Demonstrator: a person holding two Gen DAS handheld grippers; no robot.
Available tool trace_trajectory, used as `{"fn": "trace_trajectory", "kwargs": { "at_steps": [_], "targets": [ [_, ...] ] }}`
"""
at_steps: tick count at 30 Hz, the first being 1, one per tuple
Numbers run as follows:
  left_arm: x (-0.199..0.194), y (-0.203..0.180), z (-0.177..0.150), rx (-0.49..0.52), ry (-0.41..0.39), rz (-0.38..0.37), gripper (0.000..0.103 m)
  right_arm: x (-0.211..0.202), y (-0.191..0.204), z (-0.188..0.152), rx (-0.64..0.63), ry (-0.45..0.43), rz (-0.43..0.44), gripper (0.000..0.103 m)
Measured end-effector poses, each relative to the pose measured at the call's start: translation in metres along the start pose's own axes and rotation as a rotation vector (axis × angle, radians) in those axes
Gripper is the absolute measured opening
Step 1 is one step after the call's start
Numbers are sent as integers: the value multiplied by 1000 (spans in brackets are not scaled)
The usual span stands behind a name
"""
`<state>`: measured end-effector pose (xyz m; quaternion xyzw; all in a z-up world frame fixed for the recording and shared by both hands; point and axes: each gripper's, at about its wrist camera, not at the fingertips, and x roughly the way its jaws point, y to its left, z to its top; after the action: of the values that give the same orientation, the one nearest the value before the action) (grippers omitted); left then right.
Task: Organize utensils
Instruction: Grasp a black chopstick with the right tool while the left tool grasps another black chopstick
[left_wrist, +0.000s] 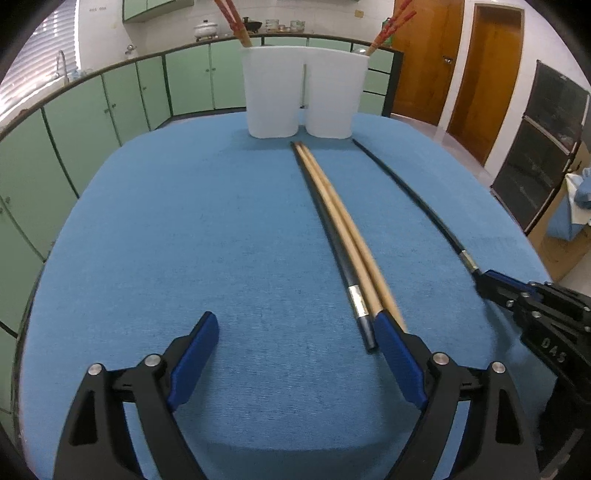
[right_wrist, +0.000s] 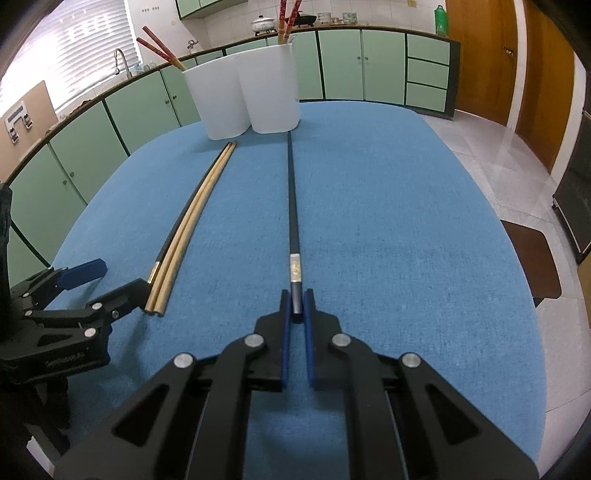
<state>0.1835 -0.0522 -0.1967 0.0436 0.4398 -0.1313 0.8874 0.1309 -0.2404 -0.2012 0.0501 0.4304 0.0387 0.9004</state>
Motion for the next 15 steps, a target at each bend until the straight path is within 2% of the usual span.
{"fn": "trace_trajectory", "kwargs": {
  "at_steps": [6,15],
  "targets": [
    [-7,7,-4,-2,-11,53,87,-1,1,-1,-2,0,-2,7],
    [-9,-1,-11,25,-3,40,85,-3,-1,-1,-21,4,11,8]
  ]
}}
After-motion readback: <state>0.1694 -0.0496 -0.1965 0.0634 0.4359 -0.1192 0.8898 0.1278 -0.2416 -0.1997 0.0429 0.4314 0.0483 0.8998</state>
